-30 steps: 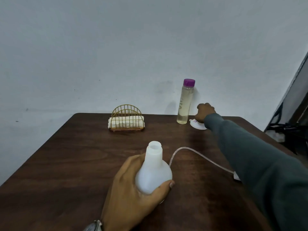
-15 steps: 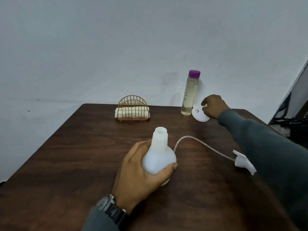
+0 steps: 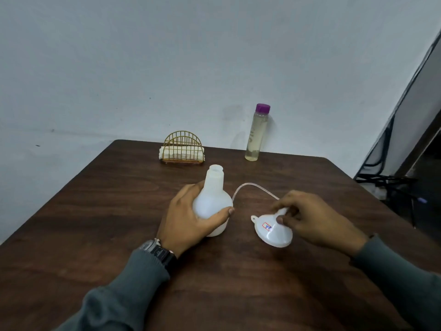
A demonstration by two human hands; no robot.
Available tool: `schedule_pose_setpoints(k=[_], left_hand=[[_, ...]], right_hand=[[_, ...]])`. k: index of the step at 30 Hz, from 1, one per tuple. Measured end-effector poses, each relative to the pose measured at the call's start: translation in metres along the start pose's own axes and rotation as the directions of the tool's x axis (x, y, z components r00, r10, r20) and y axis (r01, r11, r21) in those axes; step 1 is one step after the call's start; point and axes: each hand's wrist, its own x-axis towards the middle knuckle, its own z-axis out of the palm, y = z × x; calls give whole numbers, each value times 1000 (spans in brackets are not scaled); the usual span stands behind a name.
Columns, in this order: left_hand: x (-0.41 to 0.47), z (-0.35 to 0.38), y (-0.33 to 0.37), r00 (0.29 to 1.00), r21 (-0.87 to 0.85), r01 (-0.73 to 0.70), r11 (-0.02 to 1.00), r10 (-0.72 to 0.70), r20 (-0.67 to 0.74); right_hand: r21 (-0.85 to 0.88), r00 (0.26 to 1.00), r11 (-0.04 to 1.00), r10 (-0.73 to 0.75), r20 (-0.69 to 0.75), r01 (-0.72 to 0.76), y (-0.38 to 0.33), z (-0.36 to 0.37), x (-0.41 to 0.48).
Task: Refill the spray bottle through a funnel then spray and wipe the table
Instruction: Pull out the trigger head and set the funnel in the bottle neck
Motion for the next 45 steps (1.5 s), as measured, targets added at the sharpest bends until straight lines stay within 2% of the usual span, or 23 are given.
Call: schedule_pose_setpoints(k=[5, 7, 9, 12, 14, 17, 20, 23, 25, 27, 29, 32, 34, 38, 41, 45], left_hand=[[-4, -3, 0, 1000, 9, 24, 1000, -24, 3], [-5, -3, 1, 1000, 16, 26, 1000, -26, 0], [-4, -3, 1, 1000, 23, 23, 999, -23, -2], [-3, -4, 0, 1000, 32, 29, 999, -29, 0], [-4, -4, -1, 1000, 40, 29, 999, -29, 2], [-5, -4, -1, 1000, 32, 20, 999, -20, -14], [-5, -4, -2, 1000, 36, 21, 999, -20, -20], [-5, -4, -3, 1000, 33, 24, 999, -24, -8], [-5, -4, -3, 1000, 34, 25, 999, -24, -9], [-4, -4, -3, 999, 30, 35, 999, -35, -10], [-5, -4, -3, 999, 30, 46, 999, -45, -10], [-5, -4, -2, 999, 41, 46, 998, -46, -15], [-5, -4, -2, 999, 46, 48, 998, -47, -19], [-5, -4, -1, 999, 55, 44, 998, -43, -19], [-5, -4, -1, 999, 56, 38, 998, -37, -23], [-5, -4, 1, 999, 37, 40, 999, -40, -12]], right_hand=[[-63, 997, 998, -25, 73, 29, -11, -6, -1], [-201, 992, 976, -63, 110, 85, -25, -16, 5], [-423, 972, 894, -54, 227, 149, -42, -23, 18], [-557, 869, 813, 143, 473, 169, -69, -21, 42], [-605, 782, 777, 263, 565, 176, -80, -13, 53], [-653, 720, 727, 335, 607, 212, -88, -6, 63], [-657, 730, 729, 339, 593, 195, -89, -11, 60], [-535, 870, 832, 151, 469, 144, -79, -35, 47], [-283, 960, 951, -45, 277, 126, -74, -55, 37], [55, 987, 986, -157, 21, 155, -76, -69, 30], [355, 965, 904, -180, -193, 239, -80, -69, 31], [627, 930, 714, -96, -354, 312, -86, -56, 38], [716, 921, 623, -19, -388, 315, -92, -46, 43], [824, 934, 489, 52, -354, 285, -105, -27, 48], [835, 940, 476, 49, -339, 276, -111, -17, 51], [827, 918, 448, 36, -396, 339, -116, -15, 52]])
